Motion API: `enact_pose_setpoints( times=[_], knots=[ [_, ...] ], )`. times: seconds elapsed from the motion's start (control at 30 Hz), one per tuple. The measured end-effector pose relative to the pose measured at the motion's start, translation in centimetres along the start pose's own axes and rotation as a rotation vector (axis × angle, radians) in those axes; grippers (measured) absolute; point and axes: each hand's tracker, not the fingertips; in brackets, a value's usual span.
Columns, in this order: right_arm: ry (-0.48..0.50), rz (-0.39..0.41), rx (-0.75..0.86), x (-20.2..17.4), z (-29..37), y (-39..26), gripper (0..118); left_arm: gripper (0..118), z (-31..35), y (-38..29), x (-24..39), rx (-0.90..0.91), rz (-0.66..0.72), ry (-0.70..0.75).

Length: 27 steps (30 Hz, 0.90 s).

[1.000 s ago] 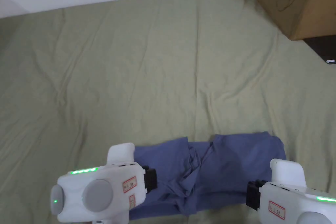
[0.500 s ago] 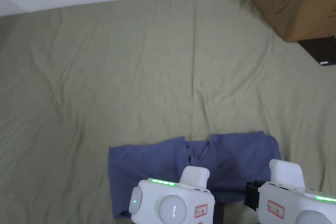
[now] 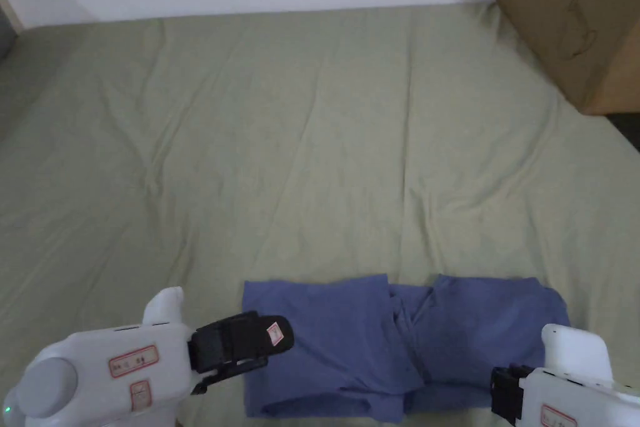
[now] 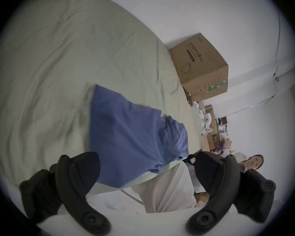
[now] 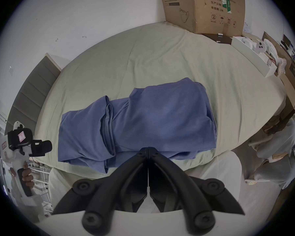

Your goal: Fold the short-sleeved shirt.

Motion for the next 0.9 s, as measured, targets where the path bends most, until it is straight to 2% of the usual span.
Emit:
enact_pose_setpoints(
  times=[0.13,0.27,0.37,0.4,0.43,0.47,0.5,0.53,0.57,0.6,0.63,0.73,0.8,0.9],
  knots=[
    [-0.009,0.034,-0.017,-1.2,-0.4,0.2,0,112,-1.4,1.2,-4.3,-0.071,0.075,-0.099],
    [-0.018,0.056,-0.028,-2.4,-0.8,0.5,0,110,-4.7,2.2,-6.9,-0.139,0.103,-0.104],
    [-0.02,0.071,-0.041,-3.1,-1.2,0.6,0,107,-6.8,2.8,-8.5,-0.164,0.151,-0.251],
    [-0.017,0.075,-0.047,-3.4,-1.4,0.7,0,103,-7.1,3.2,-8.6,-0.169,0.169,-0.298],
    [-0.013,0.078,-0.052,-3.6,-1.5,0.7,0,88,-7.3,3.4,-8.7,-0.166,0.196,-0.287],
    [-0.009,0.08,-0.057,-3.8,-1.6,0.6,0,61,-7.7,3.7,-8.6,-0.171,0.181,-0.258],
    [-0.006,0.086,-0.063,-4.1,-1.8,0.6,0,15,-8.3,3.5,-8.6,-0.203,0.138,-0.153],
    [-0.004,0.092,-0.07,-4.3,-2.0,0.6,0,12,-9.0,3.4,-8.6,-0.228,0.083,-0.044],
    [-0.006,0.099,-0.079,-4.5,-2.2,0.6,0,12,-9.3,3.3,-9.0,-0.241,0.08,-0.068],
    [-0.007,0.105,-0.086,-4.8,-2.3,0.6,0,12,-8.6,3.6,-9.0,-0.214,0.137,-0.183],
    [-0.007,0.111,-0.091,-4.9,-2.3,0.6,0,12,-8.0,3.6,-8.9,-0.209,0.149,-0.179],
    [-0.007,0.114,-0.094,-5.2,-2.4,0.6,0,11,-6.2,4.2,-8.4,-0.174,0.02,-0.078],
    [-0.01,0.114,-0.095,-5.3,-2.5,0.7,0,11,-4.5,4.7,-9.2,-0.17,0.055,-0.072],
    [-0.009,0.115,-0.089,-5.5,-2.3,0.5,0,11,-1.0,5.2,-9.6,-0.121,0.033,-0.043]
  ],
)
